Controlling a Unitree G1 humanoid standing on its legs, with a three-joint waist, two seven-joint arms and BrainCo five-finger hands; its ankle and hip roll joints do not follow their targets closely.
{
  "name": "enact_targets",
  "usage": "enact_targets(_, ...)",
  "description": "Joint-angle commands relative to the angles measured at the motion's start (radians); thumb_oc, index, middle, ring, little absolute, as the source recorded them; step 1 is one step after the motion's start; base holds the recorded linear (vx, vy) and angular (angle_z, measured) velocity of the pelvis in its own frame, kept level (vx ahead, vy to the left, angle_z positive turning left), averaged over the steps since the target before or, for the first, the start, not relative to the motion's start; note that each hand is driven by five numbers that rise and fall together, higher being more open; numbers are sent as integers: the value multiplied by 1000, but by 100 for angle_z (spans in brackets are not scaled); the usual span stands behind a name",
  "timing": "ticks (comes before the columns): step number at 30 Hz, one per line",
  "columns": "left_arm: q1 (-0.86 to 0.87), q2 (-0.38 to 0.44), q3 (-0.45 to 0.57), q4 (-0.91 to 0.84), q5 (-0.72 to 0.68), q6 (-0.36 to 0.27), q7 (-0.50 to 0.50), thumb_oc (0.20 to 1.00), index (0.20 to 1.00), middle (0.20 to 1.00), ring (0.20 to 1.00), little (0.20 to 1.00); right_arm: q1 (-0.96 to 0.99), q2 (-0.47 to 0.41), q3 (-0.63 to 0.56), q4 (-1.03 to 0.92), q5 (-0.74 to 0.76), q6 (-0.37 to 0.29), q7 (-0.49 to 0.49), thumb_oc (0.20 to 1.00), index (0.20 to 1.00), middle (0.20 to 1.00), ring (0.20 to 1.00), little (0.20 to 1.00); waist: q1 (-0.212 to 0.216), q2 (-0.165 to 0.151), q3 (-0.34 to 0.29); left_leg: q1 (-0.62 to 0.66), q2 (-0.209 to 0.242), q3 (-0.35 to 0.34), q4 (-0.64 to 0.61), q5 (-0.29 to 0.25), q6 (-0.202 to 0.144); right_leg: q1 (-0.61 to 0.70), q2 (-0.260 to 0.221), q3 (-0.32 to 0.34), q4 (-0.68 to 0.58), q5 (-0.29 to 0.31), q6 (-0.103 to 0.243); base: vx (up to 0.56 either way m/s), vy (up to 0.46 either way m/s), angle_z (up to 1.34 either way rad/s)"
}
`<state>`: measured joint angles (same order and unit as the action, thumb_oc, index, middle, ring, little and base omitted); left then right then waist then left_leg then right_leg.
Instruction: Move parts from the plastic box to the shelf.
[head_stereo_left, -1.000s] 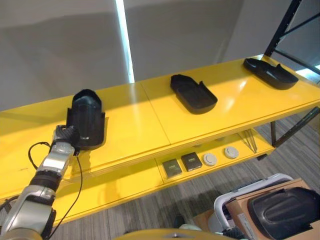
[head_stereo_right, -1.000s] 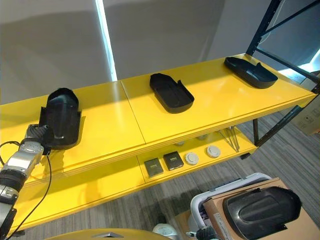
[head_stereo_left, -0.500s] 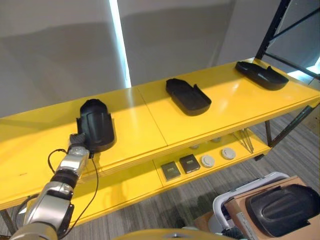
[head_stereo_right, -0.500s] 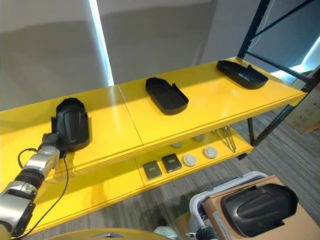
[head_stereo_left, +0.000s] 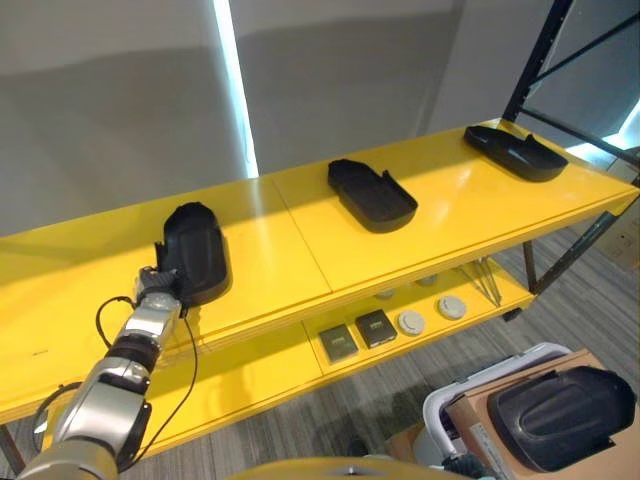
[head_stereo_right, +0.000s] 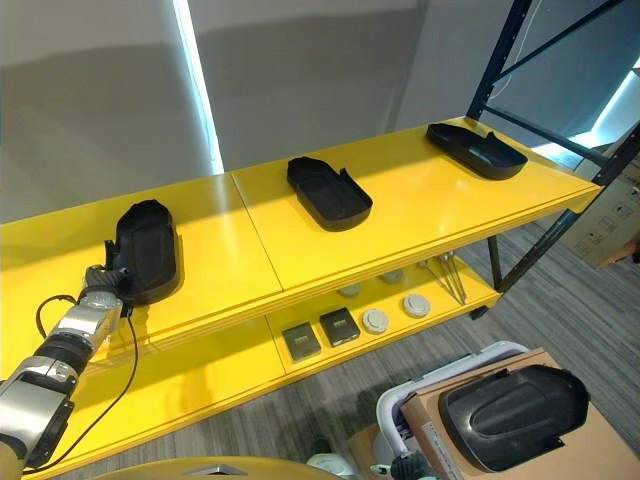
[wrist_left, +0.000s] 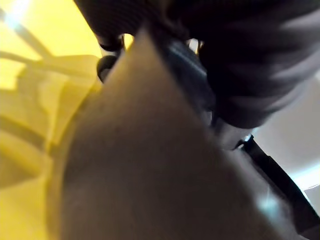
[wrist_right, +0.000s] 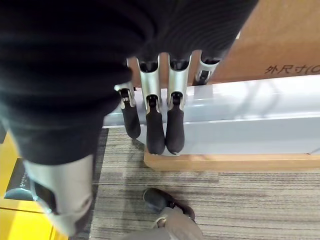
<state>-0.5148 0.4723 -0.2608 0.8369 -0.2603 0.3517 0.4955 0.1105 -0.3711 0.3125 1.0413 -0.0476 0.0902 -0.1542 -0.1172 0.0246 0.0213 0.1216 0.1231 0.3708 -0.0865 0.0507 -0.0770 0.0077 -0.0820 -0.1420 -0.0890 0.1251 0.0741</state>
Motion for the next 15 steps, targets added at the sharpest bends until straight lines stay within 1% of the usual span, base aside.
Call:
enact_targets(1, -88, 19, -8, 92, 70, -1, 40, 1000, 1000, 1000, 1000, 1000, -18, 22, 53, 70, -15, -5, 17, 1000, 1000, 1000, 1000, 1000, -22, 5, 43, -3, 39, -2, 6, -54, 7, 42, -57, 1, 7, -96, 88, 0, 0, 0)
enact_targets(2, -88, 19, -8, 92, 70, -1, 40, 1000, 1000, 1000, 1000, 1000, -18, 22, 53, 70, -15, -5, 17, 1000, 1000, 1000, 1000, 1000, -22, 5, 43, -3, 39, -2, 6, -54, 7, 42, -57, 1, 7, -96, 88, 0, 0, 0)
enact_targets(5, -77, 91, 16, 52, 121, -5, 66, 1000, 1000, 1000, 1000, 1000, -10, 19, 48, 55, -9, 2, 15, 1000, 1000, 1000, 1000, 1000, -7, 7, 42, -1, 37, -9, 6, -54, 7, 48, -60, -7, 7, -96, 88, 6, 29, 2)
enact_targets(7, -55, 145, 41, -6, 144, -17, 101, 1000, 1000, 1000, 1000, 1000, -6, 14, 38, 46, -5, 8, 16, 1000, 1000, 1000, 1000, 1000, 8, 9, 47, -1, 36, -19, 6, -54, 6, 53, -62, -14, 6, -96, 88, -11, 47, 4)
enact_targets(9, -43, 170, 51, -35, 149, -22, 113, 1000, 1000, 1000, 1000, 1000, -5, 12, 34, 46, -3, 8, 18, 1000, 1000, 1000, 1000, 1000, 13, 10, 48, -1, 35, -22, 6, -55, 6, 56, -64, -18, 5, -96, 88, -5, 16, 2)
enact_targets(10, -27, 204, 64, -75, 155, -32, 130, 1000, 1000, 1000, 1000, 1000, -2, 9, 27, 45, -3, 6, 18, 1000, 1000, 1000, 1000, 1000, 21, 11, 50, -1, 34, -27, 7, -55, 6, 59, -65, -23, 4, -97, 87, -11, 46, 7)
enact_targets(12, 24, 287, 114, -211, 155, -48, 166, 1000, 1000, 1000, 1000, 1000, 7, 8, 9, 39, 1, 10, 17, 1000, 1000, 1000, 1000, 1000, 43, 11, 54, 0, 31, -40, 7, -57, 6, 69, -69, -35, 2, -97, 86, -4, 51, 6)
enact_targets(13, 39, 310, 135, -248, 156, -63, 176, 1000, 1000, 1000, 1000, 1000, 9, 8, 5, 37, 1, 11, 18, 1000, 1000, 1000, 1000, 1000, 49, 10, 55, 1, 31, -44, 8, -57, 6, 73, -70, -39, 2, -97, 86, 5, 28, 12)
enact_targets(14, 49, 329, 151, -284, 157, -64, 172, 1000, 1000, 1000, 1000, 1000, 11, 7, 2, 35, 3, 12, 19, 1000, 1000, 1000, 1000, 1000, 55, 10, 54, 1, 31, -47, 8, -58, 6, 75, -71, -42, 2, -98, 86, 14, 31, 25)
enact_targets(15, 90, 376, 214, -406, 156, -85, 159, 1000, 1000, 1000, 1000, 1000, 18, 10, -9, 30, 1, 15, 21, 1000, 1000, 1000, 1000, 1000, 71, 8, 53, 0, 30, -58, 7, -57, 7, 80, -73, -50, 2, -97, 85, 15, 24, 26)
